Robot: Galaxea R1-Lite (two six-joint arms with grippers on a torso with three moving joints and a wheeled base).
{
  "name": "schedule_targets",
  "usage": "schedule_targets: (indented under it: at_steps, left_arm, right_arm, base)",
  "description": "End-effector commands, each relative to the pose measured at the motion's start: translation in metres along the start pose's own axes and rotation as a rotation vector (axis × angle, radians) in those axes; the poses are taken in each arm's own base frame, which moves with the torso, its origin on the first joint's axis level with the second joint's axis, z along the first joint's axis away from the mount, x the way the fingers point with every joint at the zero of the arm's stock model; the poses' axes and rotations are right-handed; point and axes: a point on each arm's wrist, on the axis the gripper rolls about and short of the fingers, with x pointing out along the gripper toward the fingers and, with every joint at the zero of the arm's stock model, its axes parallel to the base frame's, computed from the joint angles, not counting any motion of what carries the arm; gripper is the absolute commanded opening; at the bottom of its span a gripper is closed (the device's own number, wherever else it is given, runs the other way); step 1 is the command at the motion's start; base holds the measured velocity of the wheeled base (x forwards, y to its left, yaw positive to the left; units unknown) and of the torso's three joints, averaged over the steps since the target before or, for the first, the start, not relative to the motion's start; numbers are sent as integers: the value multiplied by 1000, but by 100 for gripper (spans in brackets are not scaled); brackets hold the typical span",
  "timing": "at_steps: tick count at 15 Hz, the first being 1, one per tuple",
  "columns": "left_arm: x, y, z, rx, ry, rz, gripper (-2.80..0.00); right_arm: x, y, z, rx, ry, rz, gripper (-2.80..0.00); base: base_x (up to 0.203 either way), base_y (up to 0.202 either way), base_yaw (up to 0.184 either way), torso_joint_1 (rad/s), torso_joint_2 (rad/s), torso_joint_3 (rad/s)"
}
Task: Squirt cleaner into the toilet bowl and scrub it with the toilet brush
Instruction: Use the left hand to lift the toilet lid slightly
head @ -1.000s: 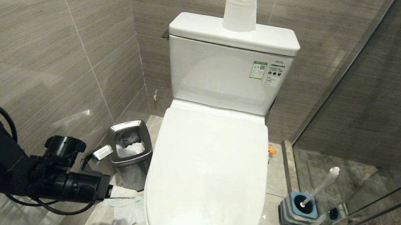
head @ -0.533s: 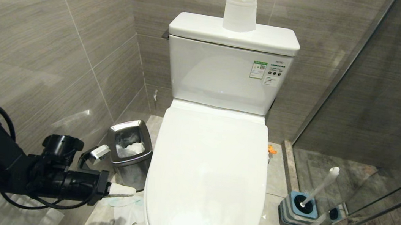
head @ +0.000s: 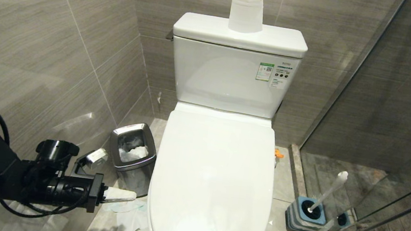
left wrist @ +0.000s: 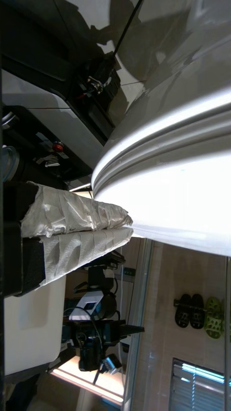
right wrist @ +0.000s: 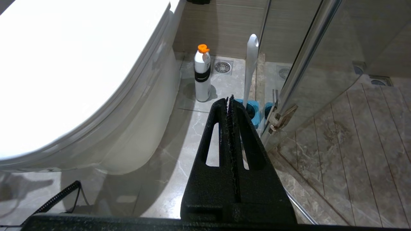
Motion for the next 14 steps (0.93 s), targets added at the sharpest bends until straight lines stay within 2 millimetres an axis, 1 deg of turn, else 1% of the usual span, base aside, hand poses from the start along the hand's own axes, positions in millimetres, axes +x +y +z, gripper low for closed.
schedule_targets:
  at_steps: [1, 6, 14]
  left_arm:
    - [0, 2, -3, 7, 5, -22, -280]
    - [4, 6, -18, 98, 24, -29, -280]
    - [7, 11, -22, 107, 37, -40, -280]
  right_arm:
    - [0, 0, 0, 0, 3, 0, -280]
    - [0, 0, 0, 0, 3, 0, -280]
    - [0, 0, 0, 0, 3, 0, -280]
  base:
    - [0, 0, 0, 0, 0, 0]
    - [0, 0, 0, 0, 0, 0]
    - [0, 0, 0, 0, 0, 0]
